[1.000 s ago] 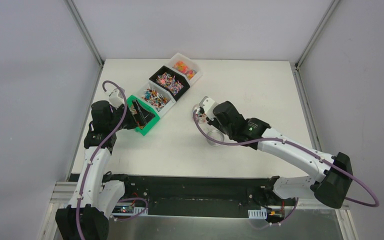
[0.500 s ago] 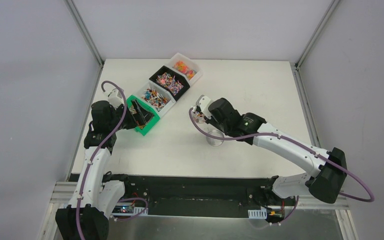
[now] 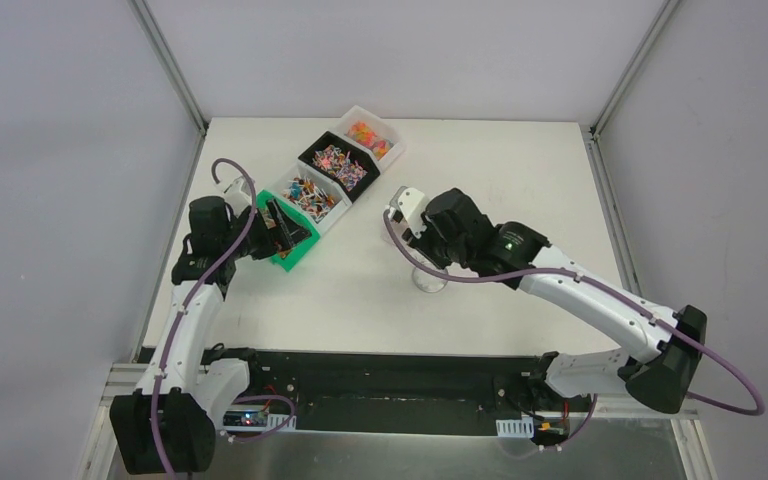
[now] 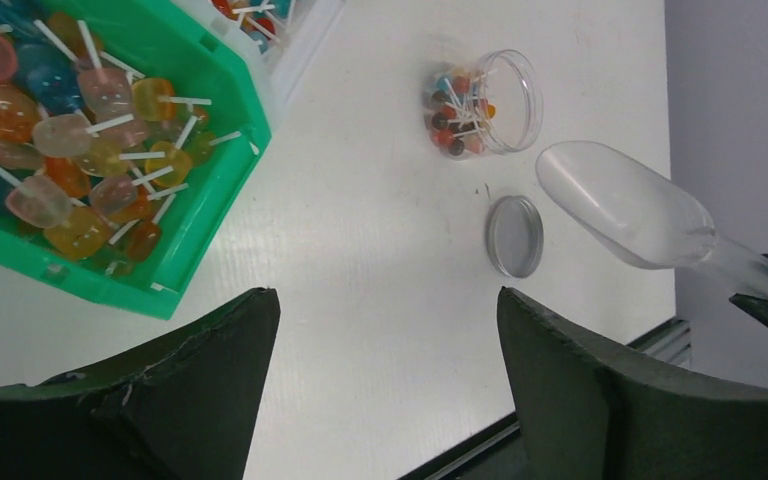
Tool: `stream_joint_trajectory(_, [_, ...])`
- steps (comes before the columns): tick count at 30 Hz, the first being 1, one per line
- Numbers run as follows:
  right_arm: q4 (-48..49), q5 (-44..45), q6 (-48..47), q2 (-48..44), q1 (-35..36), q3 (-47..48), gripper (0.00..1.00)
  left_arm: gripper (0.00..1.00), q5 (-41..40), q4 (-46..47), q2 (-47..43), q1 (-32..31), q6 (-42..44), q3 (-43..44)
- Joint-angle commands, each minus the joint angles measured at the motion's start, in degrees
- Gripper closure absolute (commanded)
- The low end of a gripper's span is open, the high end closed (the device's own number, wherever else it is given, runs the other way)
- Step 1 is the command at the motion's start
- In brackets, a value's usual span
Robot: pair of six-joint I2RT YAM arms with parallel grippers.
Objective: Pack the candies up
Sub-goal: Place the fake candies in the packing bottle, then adjust the spatula.
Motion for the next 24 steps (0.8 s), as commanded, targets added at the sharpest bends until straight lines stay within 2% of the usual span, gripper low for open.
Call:
stream_joint_trajectory(1, [4.5, -11.23, 4.53, -3.93, 0.48, 2.82, 1.0, 0.21, 7.83, 3.62, 2.63, -1.26, -3.35, 4.68])
stream_joint_trajectory(7, [10.99, -20.98, 7.58, -5.22, 0.83, 2.32, 1.0, 0.24, 7.76, 5.85, 5.32, -7.98, -6.18, 6.98])
stream_joint_trajectory(10, [14.31, -23.04, 8.61, -5.31, 0.84, 2.11, 1.0, 0.26, 8.87, 8.44, 6.17, -9.97, -7.96, 6.28])
stream_joint_trajectory(16, [19.86, -23.17, 9.5, -4.92, 0.9, 2.42, 1.0, 0.31, 10.75, 11.43, 8.88, -11.77, -10.11, 4.75])
stream_joint_trajectory(24, [32.81, -16.89, 10.85, -7.72, 0.83, -1.23, 1.0, 0.44, 11.43, 11.5, 11.6, -12.68, -9.86, 3.58])
